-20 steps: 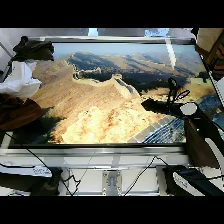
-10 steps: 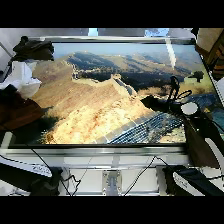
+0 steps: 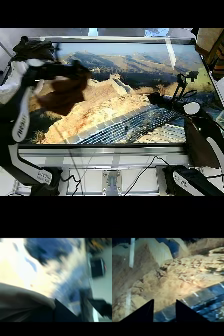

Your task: Fold the shirts.

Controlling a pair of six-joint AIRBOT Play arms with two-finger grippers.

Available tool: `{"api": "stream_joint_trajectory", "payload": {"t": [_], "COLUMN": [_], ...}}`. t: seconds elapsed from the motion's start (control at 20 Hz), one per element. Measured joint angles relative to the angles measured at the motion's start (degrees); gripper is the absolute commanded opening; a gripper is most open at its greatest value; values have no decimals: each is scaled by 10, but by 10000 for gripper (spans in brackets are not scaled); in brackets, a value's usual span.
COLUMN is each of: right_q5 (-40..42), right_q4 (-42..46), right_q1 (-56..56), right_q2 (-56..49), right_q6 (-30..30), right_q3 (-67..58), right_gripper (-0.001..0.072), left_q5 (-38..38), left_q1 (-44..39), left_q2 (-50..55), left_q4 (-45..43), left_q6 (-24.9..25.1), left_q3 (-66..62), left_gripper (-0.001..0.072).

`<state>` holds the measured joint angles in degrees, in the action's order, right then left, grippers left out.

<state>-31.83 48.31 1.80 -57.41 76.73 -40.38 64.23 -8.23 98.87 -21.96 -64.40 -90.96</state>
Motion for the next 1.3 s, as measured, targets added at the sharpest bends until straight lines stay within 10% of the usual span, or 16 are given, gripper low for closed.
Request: {"api": "stream_joint_trajectory", "payload": {"t": [0.35,0.45,0.6,1.3], "right_q5": [-86,-126,-172,-155], "right_q4": [64,76,86,-37], "right_q1": [-79,-101,-134,-192], "right_q2": [1,1,1,-115], "right_q6": [-16,-35,-61,-143], "right_q3": [-2,-2,-2,-4], "right_gripper": [354,355,479,477], "left_q5": [-51,-7,59,-43], "left_q1": [-312,-329,-300,-78], "left_q2": [61,70,72,117], "left_q4": [7,-26,-79,-258], "left_q6": [-16,-26,-58,-243], "left_q3": [-9,-10,-11,-11], "left_gripper": [15,315,374,434]}}
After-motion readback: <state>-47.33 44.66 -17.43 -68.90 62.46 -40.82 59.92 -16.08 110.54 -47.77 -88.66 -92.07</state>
